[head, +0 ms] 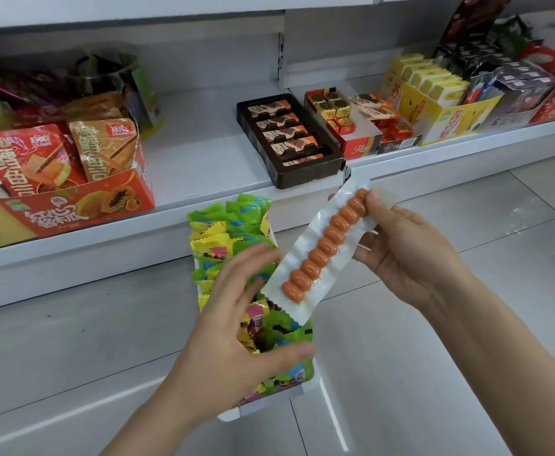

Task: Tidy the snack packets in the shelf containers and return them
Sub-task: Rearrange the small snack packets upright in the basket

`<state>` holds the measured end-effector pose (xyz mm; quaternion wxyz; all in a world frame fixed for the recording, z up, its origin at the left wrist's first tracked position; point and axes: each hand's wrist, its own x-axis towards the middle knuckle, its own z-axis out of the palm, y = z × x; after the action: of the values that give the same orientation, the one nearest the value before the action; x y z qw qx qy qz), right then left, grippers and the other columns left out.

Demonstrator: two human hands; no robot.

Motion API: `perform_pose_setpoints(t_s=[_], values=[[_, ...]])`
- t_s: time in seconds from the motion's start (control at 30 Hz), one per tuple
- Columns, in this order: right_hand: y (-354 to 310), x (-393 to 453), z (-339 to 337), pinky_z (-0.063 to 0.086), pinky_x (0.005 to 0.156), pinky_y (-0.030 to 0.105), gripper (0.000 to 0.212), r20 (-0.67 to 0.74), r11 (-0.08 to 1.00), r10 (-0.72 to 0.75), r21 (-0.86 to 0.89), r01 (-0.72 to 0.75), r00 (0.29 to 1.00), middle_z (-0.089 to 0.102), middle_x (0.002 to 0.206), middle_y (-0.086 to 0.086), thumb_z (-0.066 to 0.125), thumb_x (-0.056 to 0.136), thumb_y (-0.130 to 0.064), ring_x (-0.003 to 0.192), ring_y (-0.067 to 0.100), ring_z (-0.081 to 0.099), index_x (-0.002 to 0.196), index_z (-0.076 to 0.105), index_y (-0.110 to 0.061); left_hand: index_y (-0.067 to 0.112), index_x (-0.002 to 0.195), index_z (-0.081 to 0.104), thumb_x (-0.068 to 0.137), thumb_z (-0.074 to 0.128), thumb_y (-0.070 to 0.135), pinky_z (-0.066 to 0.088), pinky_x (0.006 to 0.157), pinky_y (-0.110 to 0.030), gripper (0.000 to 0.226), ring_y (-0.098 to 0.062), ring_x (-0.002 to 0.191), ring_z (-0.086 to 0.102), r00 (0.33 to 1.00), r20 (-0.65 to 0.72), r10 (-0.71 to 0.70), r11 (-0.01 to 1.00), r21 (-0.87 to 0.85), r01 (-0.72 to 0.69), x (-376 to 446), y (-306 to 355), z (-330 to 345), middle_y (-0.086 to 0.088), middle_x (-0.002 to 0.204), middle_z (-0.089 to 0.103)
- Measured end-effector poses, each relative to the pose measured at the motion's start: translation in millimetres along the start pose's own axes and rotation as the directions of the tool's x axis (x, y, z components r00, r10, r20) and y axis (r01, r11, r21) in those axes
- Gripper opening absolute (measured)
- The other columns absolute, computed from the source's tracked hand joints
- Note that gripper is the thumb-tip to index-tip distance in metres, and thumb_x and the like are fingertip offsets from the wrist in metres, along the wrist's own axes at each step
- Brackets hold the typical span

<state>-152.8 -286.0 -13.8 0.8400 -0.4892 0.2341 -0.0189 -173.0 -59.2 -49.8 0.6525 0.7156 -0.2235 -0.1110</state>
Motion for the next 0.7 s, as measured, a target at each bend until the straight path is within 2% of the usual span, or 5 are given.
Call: perform_pose_setpoints(t_s=[0.07, 0.13, 0.37, 0.63, 0.7], values=[[0.2, -0.4, 1.6, 0.061, 0.066, 0.034, 0.033, 0.0, 1.0, -0.011, 0.022, 0.011, 1.0, 0.074, 0.099, 0.012, 0.05, 0.102, -0.027, 0.08, 0.022, 0.075, 0.114, 0.065, 0.0, 0.039, 0.129, 0.055, 0.065, 0.088, 0.025, 0.052, 0.091, -0.02, 0.074, -0.01, 0.121, 0.061, 0.977, -0.026, -0.214, 0.917, -0.349, 0.191, 0.8, 4.4, 3.7, 0.01, 0.132, 0.063], [1.7, -1.4, 3.7, 0.061, 0.066, 0.034, 0.031, 0.015, 0.999, -0.016, 0.041, 0.015, 1.0, 0.074, 0.095, 0.011, 0.051, 0.101, -0.028, 0.079, 0.021, 0.075, 0.109, 0.066, -0.002, 0.033, 0.131, 0.055, 0.071, 0.089, 0.019, 0.056, 0.08, -0.022, 0.07, -0.016, 0.106, 0.07, 0.944, -0.016, -0.329, 0.846, -0.449, 0.287, 3.2, 7.1, 6.1, 0.003, 0.122, 0.07], [8.3, -2.4, -2.0, 0.061, 0.066, 0.032, 0.03, 0.008, 1.0, -0.012, 0.008, 0.012, 1.0, 0.076, 0.094, 0.009, 0.057, 0.097, -0.032, 0.085, 0.022, 0.075, 0.101, 0.071, -0.006, 0.01, 0.123, 0.061, 0.07, 0.073, 0.006, 0.056, 0.076, -0.019, 0.054, -0.022, 0.102, 0.072, 0.926, -0.055, -0.373, 0.826, -0.474, 0.305, 4.5, 7.8, 10.5, -0.01, 0.11, 0.075], [12.0, -2.4, 0.0, 0.061, 0.067, 0.034, 0.029, 0.025, 0.996, 0.009, 0.085, -0.011, 1.0, 0.076, 0.101, 0.011, 0.057, 0.095, -0.032, 0.088, 0.022, 0.075, 0.1, 0.072, -0.008, 0.014, 0.116, 0.07, 0.071, 0.075, 0.02, 0.059, 0.075, -0.028, 0.046, -0.027, 0.096, 0.073, 0.893, -0.006, -0.449, 0.658, -0.678, 0.327, 2.7, 9.4, 13.8, -0.016, 0.111, 0.073], [12.4, -2.2, 2.7, 0.062, 0.068, 0.037, 0.032, 0.035, 0.996, 0.03, 0.085, -0.033, 0.999, 0.076, 0.1, 0.009, 0.056, 0.096, -0.035, 0.09, 0.022, 0.075, 0.103, 0.07, -0.007, 0.019, 0.108, 0.076, 0.07, 0.075, 0.025, 0.059, 0.073, -0.026, 0.038, -0.022, 0.091, 0.073, 0.907, -0.041, -0.419, 0.681, -0.675, 0.284, 4.8, 9.6, 14.8, -0.012, 0.109, 0.075]])
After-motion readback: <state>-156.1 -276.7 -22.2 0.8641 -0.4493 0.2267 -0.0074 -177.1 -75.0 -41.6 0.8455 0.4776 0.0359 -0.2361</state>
